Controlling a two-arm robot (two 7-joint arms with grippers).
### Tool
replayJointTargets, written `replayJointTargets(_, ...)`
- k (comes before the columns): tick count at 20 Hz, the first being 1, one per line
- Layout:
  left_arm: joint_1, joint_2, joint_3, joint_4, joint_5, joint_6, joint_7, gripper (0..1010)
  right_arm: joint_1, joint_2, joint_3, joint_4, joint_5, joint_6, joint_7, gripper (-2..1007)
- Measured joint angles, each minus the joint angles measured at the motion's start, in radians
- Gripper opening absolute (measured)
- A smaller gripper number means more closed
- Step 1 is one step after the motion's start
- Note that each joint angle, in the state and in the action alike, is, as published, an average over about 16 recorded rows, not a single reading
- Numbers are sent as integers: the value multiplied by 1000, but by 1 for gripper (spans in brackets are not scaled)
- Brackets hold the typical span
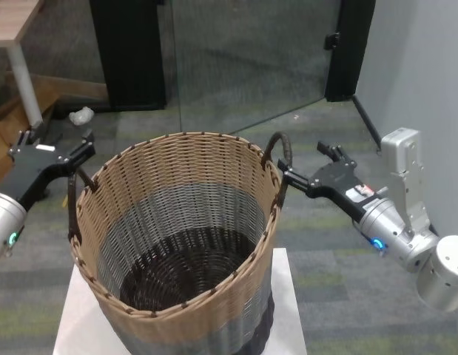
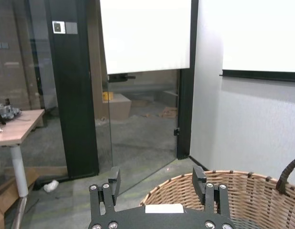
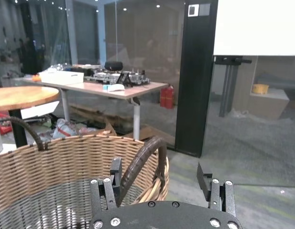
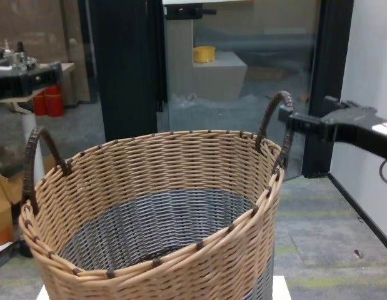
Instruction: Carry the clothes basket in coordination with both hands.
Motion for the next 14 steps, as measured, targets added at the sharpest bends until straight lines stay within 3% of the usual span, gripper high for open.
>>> replayJointTargets(4, -2, -2, -3, -38, 29, -41, 5, 1002, -18, 2, 29, -49, 45, -6, -4, 1001)
replayJointTargets(14, -18, -15, -7, -98, 199, -268, 63, 1002, -69, -35, 125, -158, 179, -78, -29, 1000)
